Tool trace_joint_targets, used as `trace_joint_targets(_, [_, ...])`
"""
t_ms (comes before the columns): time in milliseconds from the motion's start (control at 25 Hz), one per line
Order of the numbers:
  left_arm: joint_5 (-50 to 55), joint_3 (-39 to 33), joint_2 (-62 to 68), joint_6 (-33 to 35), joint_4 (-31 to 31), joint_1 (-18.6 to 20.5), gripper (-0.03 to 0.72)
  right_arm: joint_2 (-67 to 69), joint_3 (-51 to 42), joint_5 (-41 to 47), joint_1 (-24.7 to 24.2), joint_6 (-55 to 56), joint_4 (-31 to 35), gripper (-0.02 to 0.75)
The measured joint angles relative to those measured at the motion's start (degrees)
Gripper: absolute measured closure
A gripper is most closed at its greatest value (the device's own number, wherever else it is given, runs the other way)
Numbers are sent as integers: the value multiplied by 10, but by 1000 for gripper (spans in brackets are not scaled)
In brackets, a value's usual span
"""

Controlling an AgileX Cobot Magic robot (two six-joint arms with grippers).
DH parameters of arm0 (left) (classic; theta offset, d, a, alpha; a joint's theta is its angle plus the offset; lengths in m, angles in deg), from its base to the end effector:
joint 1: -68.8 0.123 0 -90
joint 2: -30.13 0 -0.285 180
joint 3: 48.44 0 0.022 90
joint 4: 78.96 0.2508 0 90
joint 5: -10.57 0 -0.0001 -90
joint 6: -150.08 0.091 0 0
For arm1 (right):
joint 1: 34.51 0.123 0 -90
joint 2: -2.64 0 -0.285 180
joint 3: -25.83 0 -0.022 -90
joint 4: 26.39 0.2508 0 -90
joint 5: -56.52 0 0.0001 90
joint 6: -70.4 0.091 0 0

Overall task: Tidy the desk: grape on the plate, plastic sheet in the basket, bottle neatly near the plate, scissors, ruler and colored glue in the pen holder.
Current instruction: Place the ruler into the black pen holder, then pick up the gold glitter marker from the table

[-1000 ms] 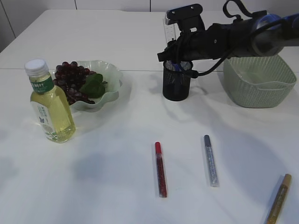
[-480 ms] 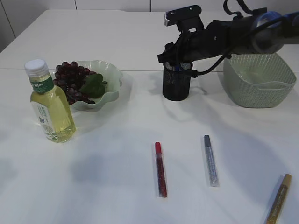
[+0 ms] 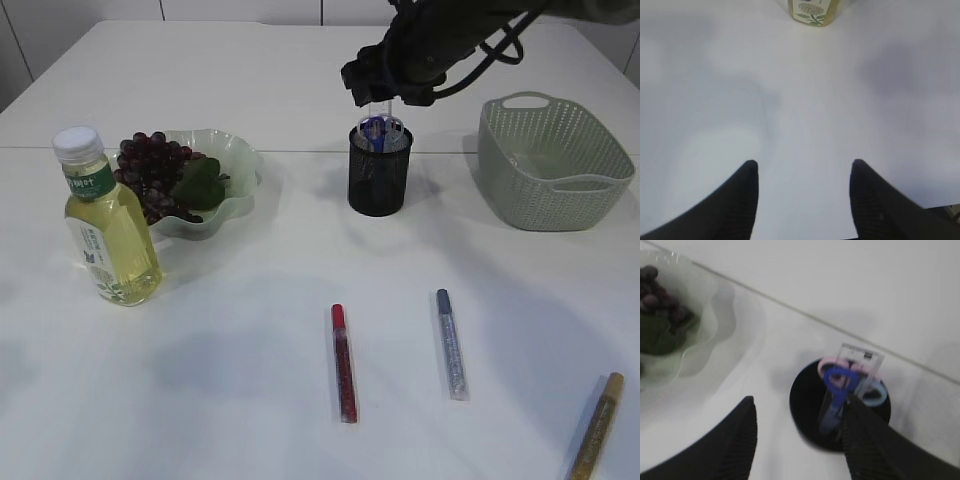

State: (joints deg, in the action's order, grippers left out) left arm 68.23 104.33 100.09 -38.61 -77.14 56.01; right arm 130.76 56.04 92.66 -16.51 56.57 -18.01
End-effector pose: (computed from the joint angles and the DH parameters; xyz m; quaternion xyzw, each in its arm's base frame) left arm 0.1883 -0.0402 0.2988 0.0403 0.9751 -0.0259 0.2167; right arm 0.4662 0.1597 0.2717 -0.2157 0.8933 0.0768 0.3867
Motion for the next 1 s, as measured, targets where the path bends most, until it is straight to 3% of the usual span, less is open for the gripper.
trace_joint_targets(200, [0,0,0,0,0,0,263,-16,55,238,0,32,0,307])
trace_joint_targets(320, [0,0,0,0,0,0,263,-17,83,326,0,34,0,307])
trace_joint_targets(720, [-8,0,0,0,0,0,263,-17,95,348,0,48,-2,307])
trace_joint_targets(1000, [-9,0,0,0,0,0,263,-56,69,350,0,180,-39,307])
